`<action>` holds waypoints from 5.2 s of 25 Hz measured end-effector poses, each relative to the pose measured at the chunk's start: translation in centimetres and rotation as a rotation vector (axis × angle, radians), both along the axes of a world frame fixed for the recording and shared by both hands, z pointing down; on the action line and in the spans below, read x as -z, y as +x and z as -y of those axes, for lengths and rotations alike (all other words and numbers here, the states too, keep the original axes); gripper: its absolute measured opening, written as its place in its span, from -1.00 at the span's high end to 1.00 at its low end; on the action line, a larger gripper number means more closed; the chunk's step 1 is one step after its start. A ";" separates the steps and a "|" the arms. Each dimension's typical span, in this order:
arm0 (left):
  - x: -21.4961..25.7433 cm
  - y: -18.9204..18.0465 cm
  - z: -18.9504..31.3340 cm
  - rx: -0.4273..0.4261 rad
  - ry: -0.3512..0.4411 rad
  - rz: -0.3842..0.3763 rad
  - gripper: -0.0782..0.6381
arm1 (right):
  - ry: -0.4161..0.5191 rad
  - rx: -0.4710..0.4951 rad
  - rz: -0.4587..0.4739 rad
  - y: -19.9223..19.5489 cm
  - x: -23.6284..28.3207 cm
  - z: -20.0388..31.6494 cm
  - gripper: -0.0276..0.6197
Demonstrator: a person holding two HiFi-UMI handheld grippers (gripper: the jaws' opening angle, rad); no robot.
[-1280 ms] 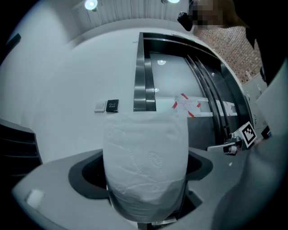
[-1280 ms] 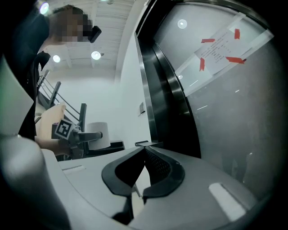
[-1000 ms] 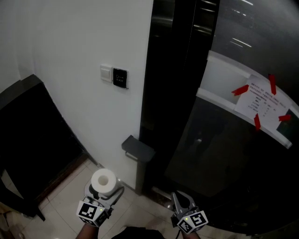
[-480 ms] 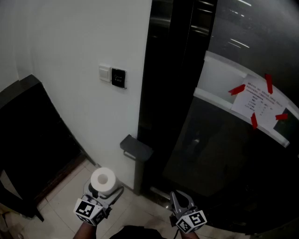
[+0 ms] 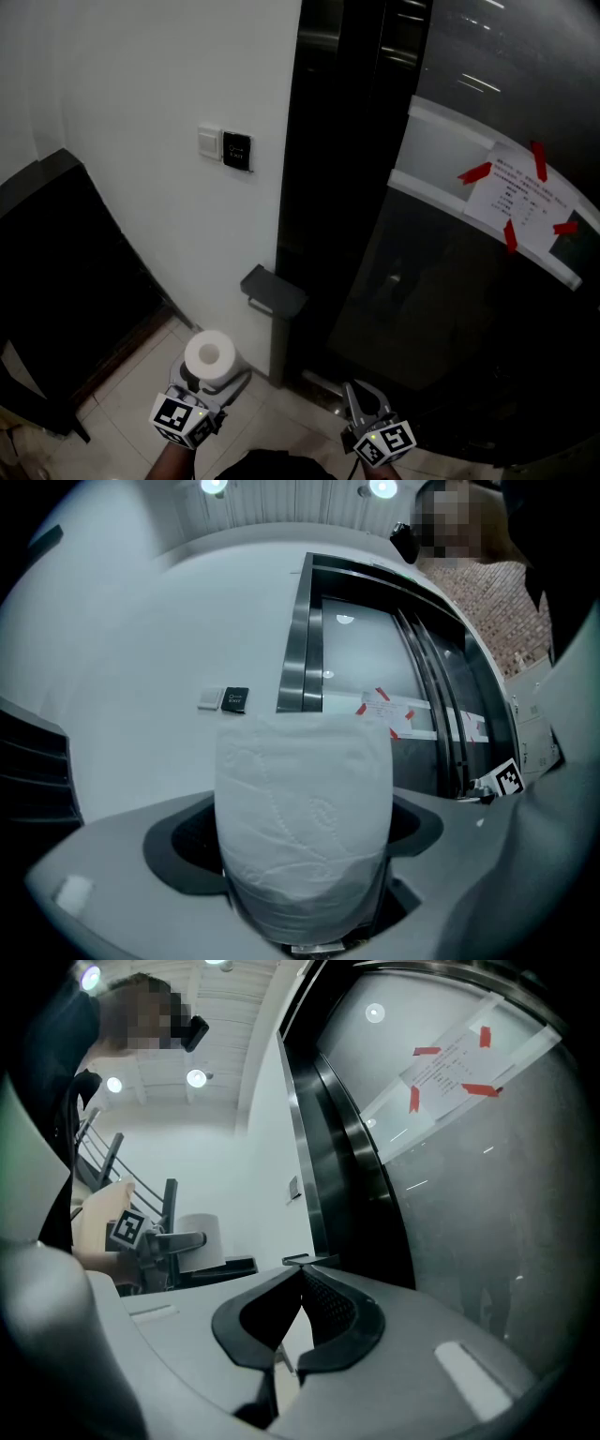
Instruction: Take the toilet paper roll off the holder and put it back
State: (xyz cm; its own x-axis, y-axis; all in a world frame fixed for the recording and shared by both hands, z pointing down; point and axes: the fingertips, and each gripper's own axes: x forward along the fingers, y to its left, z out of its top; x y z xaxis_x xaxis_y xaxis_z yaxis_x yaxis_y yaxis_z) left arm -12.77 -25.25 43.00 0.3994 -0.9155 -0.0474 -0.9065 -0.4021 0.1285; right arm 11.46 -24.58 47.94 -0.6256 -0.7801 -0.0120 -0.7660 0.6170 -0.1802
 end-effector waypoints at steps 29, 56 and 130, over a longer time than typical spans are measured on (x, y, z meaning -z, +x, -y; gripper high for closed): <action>-7.0 9.3 6.0 -0.313 -0.423 -1.401 -0.54 | 0.006 -0.173 -0.028 6.0 0.7 -1.5 0.87; -17.4 17.5 15.1 -0.224 -0.557 -1.252 -0.54 | 0.006 -0.310 -0.014 11.5 0.7 -1.7 0.87; -18.9 4.1 20.5 -0.215 -0.482 -1.288 -0.55 | -0.007 -0.229 0.013 6.1 0.4 1.0 0.87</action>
